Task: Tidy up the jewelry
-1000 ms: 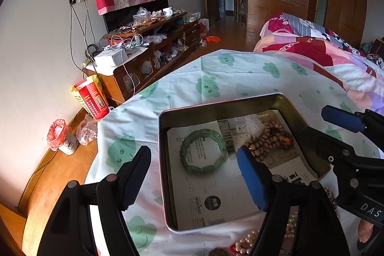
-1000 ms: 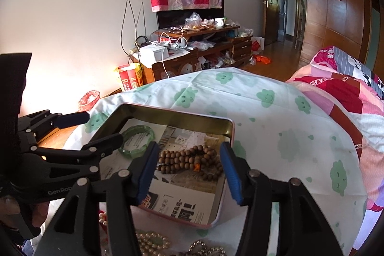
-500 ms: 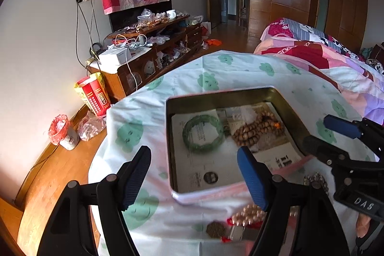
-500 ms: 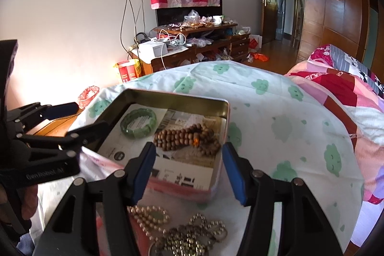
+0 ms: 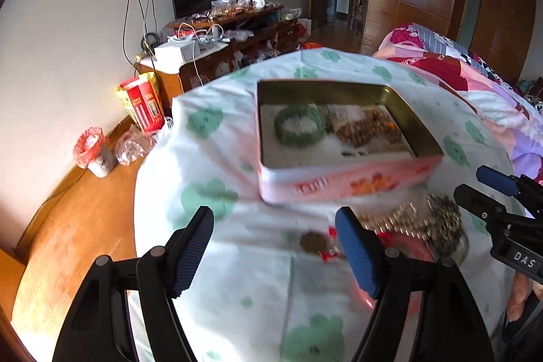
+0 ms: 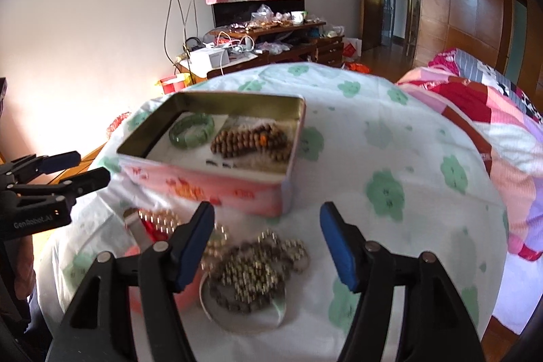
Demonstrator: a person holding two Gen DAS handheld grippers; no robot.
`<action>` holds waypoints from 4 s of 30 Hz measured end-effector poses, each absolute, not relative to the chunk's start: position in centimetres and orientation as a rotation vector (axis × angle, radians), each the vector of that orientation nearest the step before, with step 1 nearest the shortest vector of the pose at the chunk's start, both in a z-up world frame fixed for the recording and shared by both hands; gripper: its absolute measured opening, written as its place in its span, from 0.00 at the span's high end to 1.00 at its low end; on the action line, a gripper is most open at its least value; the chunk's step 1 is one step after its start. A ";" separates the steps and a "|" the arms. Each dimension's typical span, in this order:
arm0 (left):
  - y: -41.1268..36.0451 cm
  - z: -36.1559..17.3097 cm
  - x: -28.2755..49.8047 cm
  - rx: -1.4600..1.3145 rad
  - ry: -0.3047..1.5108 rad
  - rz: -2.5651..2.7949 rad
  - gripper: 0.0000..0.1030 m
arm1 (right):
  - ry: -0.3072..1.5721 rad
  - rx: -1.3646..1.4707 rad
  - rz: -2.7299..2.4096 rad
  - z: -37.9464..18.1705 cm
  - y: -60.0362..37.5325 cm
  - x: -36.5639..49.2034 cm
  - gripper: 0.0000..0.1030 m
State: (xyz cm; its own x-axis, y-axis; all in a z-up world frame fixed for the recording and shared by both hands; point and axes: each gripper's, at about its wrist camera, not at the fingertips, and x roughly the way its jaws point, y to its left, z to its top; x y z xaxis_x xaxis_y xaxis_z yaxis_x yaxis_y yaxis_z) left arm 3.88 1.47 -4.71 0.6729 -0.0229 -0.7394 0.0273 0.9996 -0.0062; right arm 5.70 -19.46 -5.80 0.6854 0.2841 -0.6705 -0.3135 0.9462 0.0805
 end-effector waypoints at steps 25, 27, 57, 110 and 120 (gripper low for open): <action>-2.1 -7.2 2.3 -0.001 0.877 -0.133 0.39 | 0.788 -0.019 0.263 -9.2 -21.5 3.2 0.35; -2.4 -7.6 2.8 -0.011 0.896 -0.148 0.45 | 0.789 -0.016 0.262 -9.2 -21.5 3.3 0.35; -1.9 -7.2 2.4 -0.059 0.900 -0.224 0.57 | 0.802 -0.027 0.283 -9.0 -21.4 2.8 0.34; -4.2 -6.6 4.4 -0.014 0.881 -0.315 0.89 | 0.736 0.080 0.388 -6.4 -21.6 4.1 0.90; -2.5 -3.5 3.0 -0.072 0.796 -0.333 0.89 | 0.697 0.084 0.400 -5.0 -21.6 3.5 0.90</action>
